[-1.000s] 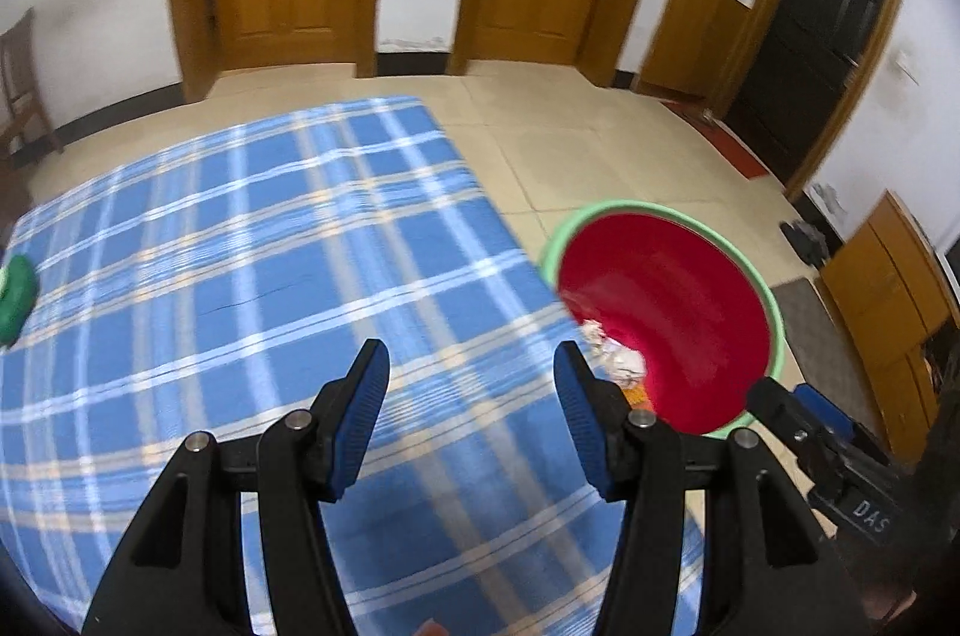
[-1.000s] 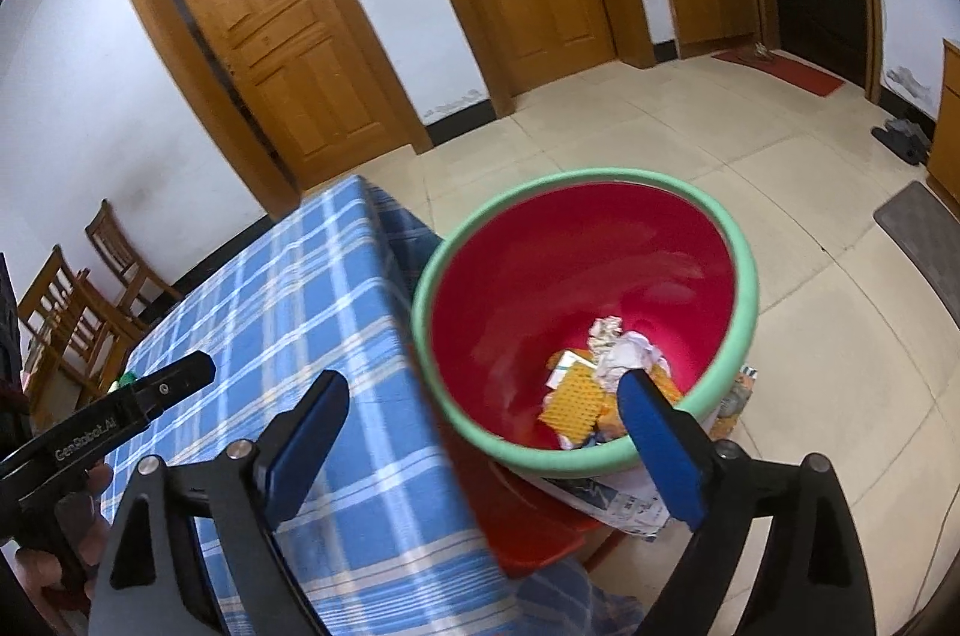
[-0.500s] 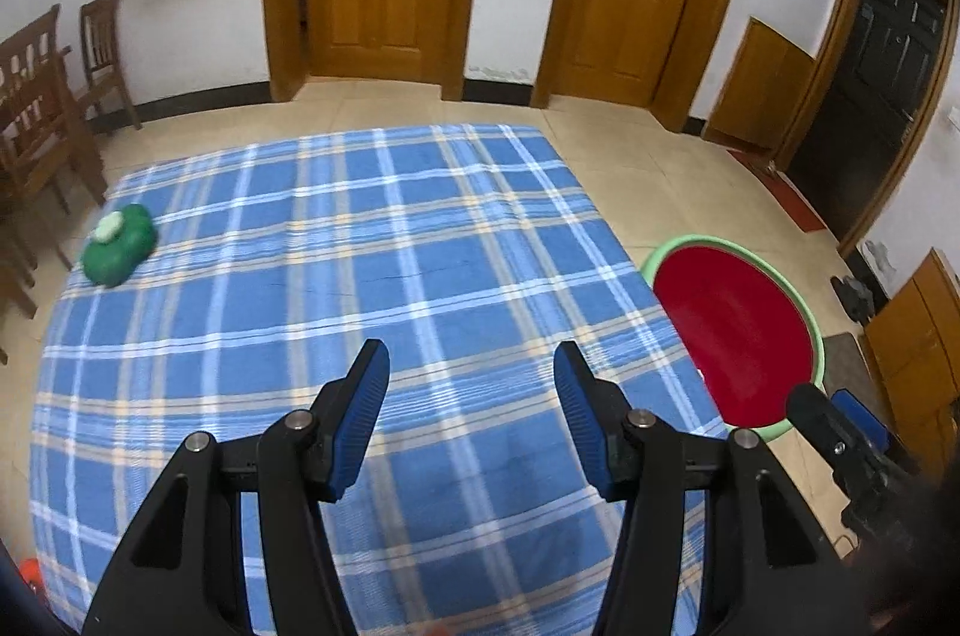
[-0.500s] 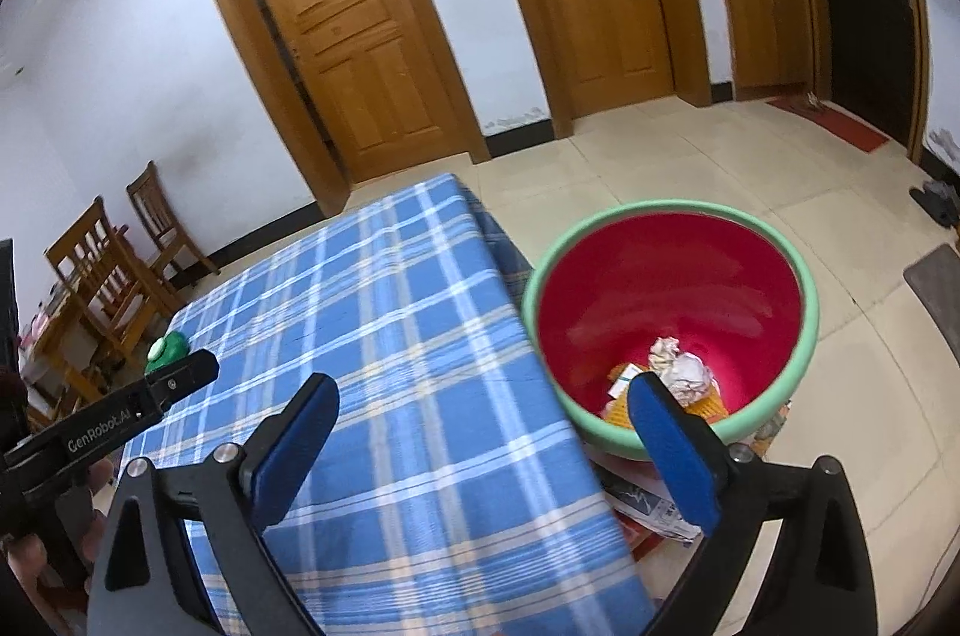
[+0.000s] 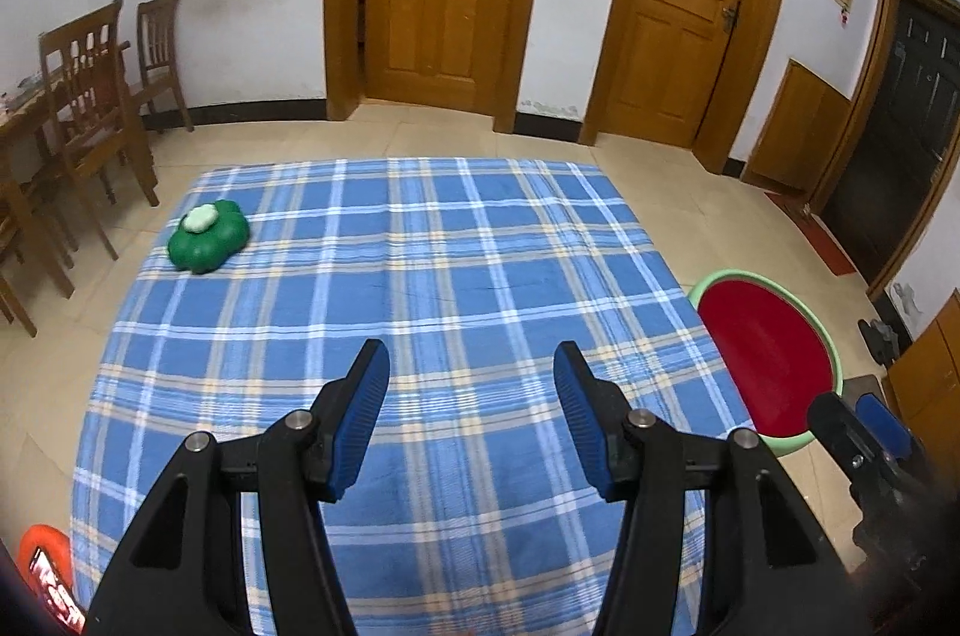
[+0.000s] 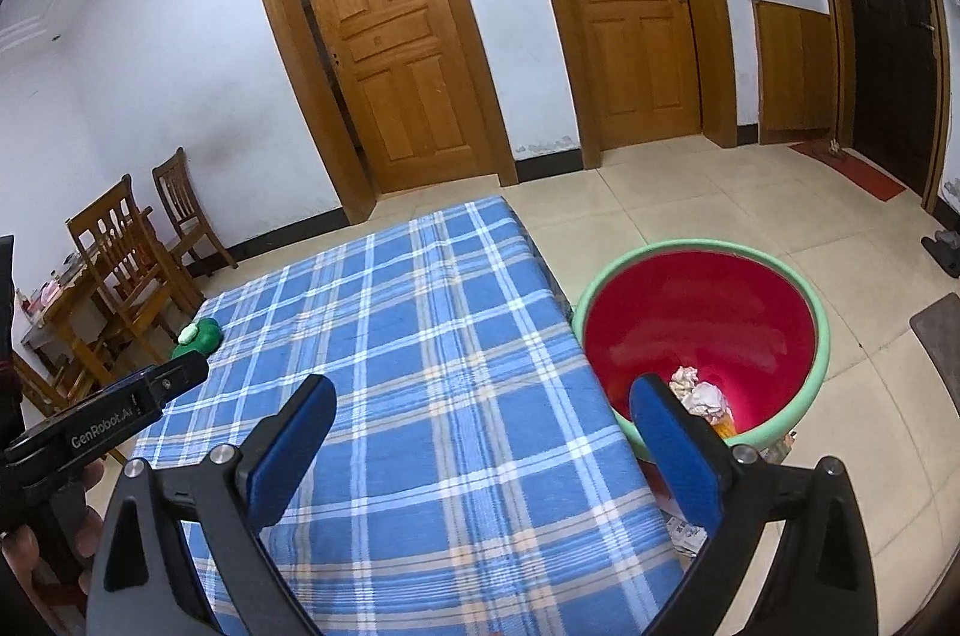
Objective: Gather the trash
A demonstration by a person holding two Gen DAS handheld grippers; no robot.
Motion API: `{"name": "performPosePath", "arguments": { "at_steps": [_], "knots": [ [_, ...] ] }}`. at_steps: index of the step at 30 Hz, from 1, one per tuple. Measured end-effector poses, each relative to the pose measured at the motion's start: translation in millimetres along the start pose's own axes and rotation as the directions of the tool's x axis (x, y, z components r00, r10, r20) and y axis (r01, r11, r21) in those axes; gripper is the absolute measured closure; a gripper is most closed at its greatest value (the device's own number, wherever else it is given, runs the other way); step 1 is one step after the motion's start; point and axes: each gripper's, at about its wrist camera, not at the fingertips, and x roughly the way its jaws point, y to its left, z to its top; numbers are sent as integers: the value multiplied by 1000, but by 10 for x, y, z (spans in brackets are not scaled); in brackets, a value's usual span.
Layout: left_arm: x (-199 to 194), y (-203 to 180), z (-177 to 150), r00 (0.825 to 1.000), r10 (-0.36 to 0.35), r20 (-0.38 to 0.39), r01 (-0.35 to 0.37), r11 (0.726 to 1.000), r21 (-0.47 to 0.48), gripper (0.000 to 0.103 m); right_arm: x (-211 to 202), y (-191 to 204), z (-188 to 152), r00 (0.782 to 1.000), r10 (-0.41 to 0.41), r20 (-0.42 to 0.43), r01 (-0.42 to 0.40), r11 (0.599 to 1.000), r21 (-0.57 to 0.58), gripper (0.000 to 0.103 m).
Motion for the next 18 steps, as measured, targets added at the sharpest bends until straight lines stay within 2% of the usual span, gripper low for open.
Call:
{"name": "performPosePath", "arguments": {
  "at_steps": [18],
  "knots": [
    [-199, 152, -48, 999, 33, 35, -33, 999, -28, 46, -38, 72, -12, 1000, 6, 9, -6, 1000, -8, 2]
  ]
}}
